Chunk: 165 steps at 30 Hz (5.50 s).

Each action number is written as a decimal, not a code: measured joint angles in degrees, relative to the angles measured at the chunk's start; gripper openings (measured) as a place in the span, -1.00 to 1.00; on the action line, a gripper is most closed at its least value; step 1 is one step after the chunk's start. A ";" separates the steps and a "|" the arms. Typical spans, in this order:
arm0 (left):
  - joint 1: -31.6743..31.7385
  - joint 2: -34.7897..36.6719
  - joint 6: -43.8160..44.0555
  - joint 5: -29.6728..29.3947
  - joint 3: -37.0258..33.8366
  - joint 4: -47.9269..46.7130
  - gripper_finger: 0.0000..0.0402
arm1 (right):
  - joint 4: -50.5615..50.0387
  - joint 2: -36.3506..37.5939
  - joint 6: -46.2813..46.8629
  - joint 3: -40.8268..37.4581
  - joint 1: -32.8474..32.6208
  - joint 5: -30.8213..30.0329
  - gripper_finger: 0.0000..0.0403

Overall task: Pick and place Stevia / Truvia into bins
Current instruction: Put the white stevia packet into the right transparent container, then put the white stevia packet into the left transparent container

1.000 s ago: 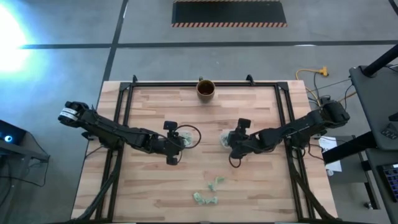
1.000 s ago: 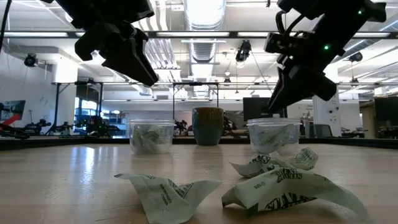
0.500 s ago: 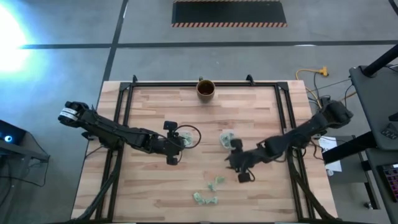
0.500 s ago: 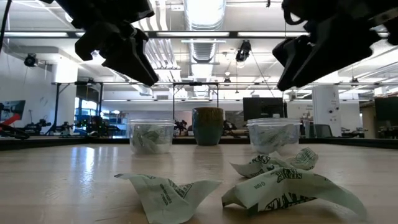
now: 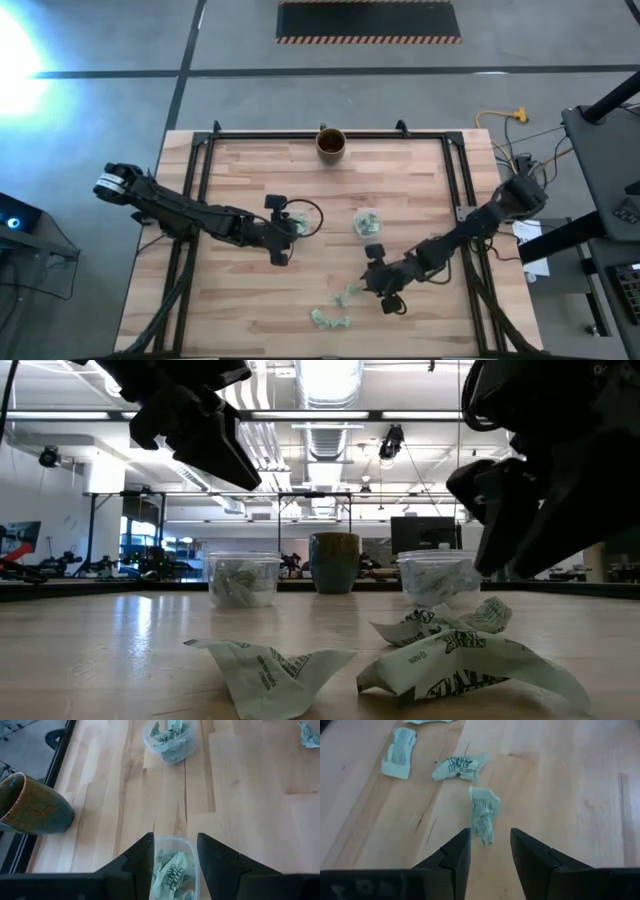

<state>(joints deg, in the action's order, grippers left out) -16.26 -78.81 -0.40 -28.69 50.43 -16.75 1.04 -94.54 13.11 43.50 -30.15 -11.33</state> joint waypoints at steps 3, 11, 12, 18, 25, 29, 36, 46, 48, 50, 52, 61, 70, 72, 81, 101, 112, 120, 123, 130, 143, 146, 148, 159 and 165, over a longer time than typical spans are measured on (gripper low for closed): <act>0.01 0.00 0.02 0.08 0.00 0.08 -0.34 | 2.40 -1.65 0.01 0.05 0.04 -0.11 -0.35; 0.00 0.00 0.03 0.19 -0.08 0.29 -0.34 | 4.53 -4.32 0.28 0.10 0.04 -0.15 -0.39; 0.00 0.00 0.04 0.17 -0.11 0.28 -0.34 | 4.79 -4.69 0.63 0.10 0.04 -0.15 -0.40; 0.01 -0.02 0.02 0.20 -0.11 0.49 -0.34 | 6.85 -6.55 0.38 0.14 0.04 -0.17 -0.40; -0.01 -0.02 0.02 0.22 -0.17 0.76 -0.34 | 6.79 -7.37 -0.24 0.21 0.04 -0.17 -0.64; 0.00 -0.02 0.02 0.22 -0.17 0.77 -0.34 | 6.71 -6.78 -1.63 0.21 0.04 -0.19 -0.88; 0.00 -0.02 0.02 0.23 -0.17 0.77 -0.34 | 5.89 -3.67 -4.13 0.21 0.04 -1.38 -0.94; -0.01 -0.07 0.02 0.22 -0.17 0.85 -0.34 | -17.68 10.38 -1.07 0.23 0.23 -23.30 -0.94; -0.01 -0.07 0.02 0.22 -0.19 0.88 -0.34 | -22.25 13.53 0.63 0.23 0.57 -28.47 -0.94; -0.01 -0.07 0.02 0.22 -0.20 0.91 -0.34 | -25.58 16.56 2.00 0.23 1.19 -32.14 -0.94; -0.01 -0.07 0.00 0.21 -0.20 1.08 -0.34 | -27.19 19.03 2.79 0.23 2.41 -34.13 -0.94; 0.01 -0.07 0.00 0.22 -0.20 1.30 -0.34 | -25.84 21.02 3.03 -2.18 8.34 -31.82 -0.94; -0.01 -0.07 0.01 0.22 -0.22 1.28 -0.34 | -21.00 14.64 3.01 -4.56 10.83 -31.52 -0.94; -0.01 -0.07 0.00 0.22 -0.22 1.28 -0.34 | -20.24 13.45 2.53 -4.56 10.91 -31.49 -0.94; 0.01 -0.07 0.01 0.21 -0.24 1.26 -0.34 | -18.77 12.68 0.21 -4.56 11.05 -29.92 -0.93; 0.00 -0.07 0.08 0.78 -0.28 1.28 -0.34 | -18.70 15.68 -6.41 -1.67 10.10 -28.72 -0.34; -0.42 -4.34 -6.32 25.03 -1.42 17.39 -0.34 | -18.76 22.47 -9.96 0.12 2.75 -26.07 -0.38; -0.93 -16.51 -11.00 34.48 -0.52 34.33 -0.34 | -20.00 25.33 -10.22 0.05 -0.93 -26.12 -0.44; -1.27 -21.04 -11.33 35.75 1.12 36.24 -0.34 | -22.20 26.55 -8.41 0.03 -1.50 -26.12 -0.47; -2.36 -28.79 -13.85 36.10 6.23 36.54 -0.34 | -27.45 30.08 -2.08 -0.01 -1.88 -26.31 -0.53; -3.75 -35.36 -14.06 36.64 11.63 36.18 -0.34 | -27.84 30.79 -1.29 -0.97 -1.86 -26.27 -0.60; -3.80 -36.22 -14.10 37.33 12.35 36.37 -0.34 | -27.81 30.79 -1.24 -1.07 -1.86 -26.27 -0.59; -3.80 -36.67 -14.17 37.42 12.70 36.33 -0.34 | -27.69 30.77 -1.21 -1.24 -1.86 -26.25 -0.58; -4.02 -40.04 -15.05 37.38 14.80 36.88 -0.34 | -27.52 30.75 -1.10 -1.54 -1.86 -26.27 -0.66; -4.04 -40.04 -15.06 34.62 14.80 36.77 -0.43 | -27.48 30.72 -1.10 -1.54 -1.86 -26.27 -0.66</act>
<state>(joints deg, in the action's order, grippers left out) -20.29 -118.85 -15.46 5.94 65.23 20.02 -26.44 -63.81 12.02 41.95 -32.01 -37.60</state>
